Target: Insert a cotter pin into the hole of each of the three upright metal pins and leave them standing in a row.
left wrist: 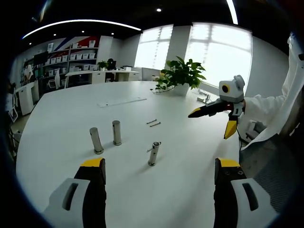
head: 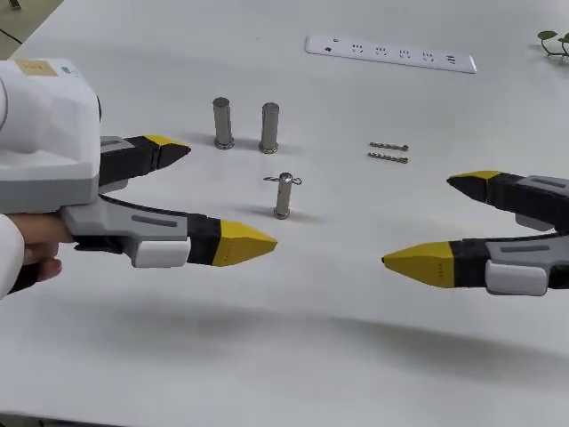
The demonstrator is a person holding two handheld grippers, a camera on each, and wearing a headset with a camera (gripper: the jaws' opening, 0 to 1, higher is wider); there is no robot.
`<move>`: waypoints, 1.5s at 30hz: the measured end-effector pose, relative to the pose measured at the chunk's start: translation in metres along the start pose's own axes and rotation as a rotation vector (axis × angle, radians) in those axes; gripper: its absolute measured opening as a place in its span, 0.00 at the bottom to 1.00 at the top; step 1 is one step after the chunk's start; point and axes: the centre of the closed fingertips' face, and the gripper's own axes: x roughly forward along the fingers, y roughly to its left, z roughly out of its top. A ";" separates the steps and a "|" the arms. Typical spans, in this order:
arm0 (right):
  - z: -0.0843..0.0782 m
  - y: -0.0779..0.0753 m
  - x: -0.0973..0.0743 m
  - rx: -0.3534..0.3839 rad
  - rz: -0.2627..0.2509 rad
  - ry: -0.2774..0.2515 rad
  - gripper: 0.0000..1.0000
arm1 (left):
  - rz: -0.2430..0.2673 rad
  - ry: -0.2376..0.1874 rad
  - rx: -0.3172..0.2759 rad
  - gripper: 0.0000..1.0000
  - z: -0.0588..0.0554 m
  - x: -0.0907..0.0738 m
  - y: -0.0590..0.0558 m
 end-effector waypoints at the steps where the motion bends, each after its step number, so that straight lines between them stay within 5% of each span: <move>1: -0.001 -0.001 0.001 -0.003 -0.003 0.010 0.98 | 0.000 0.001 0.001 0.95 0.000 0.000 0.001; 6: -0.004 -0.007 -0.003 0.015 -0.022 0.011 0.98 | 0.000 0.010 0.014 0.96 0.004 0.002 0.013; 20: -0.006 -0.013 -0.011 0.031 -0.046 0.005 0.98 | 0.050 0.004 0.086 0.94 0.039 0.010 0.047; 34: -0.017 -0.016 -0.012 0.031 -0.063 0.032 0.98 | 0.116 0.049 0.079 0.87 0.039 0.025 0.089; 45: -0.022 -0.013 -0.011 0.042 -0.059 0.043 0.98 | 0.125 0.081 0.065 0.77 0.032 0.040 0.110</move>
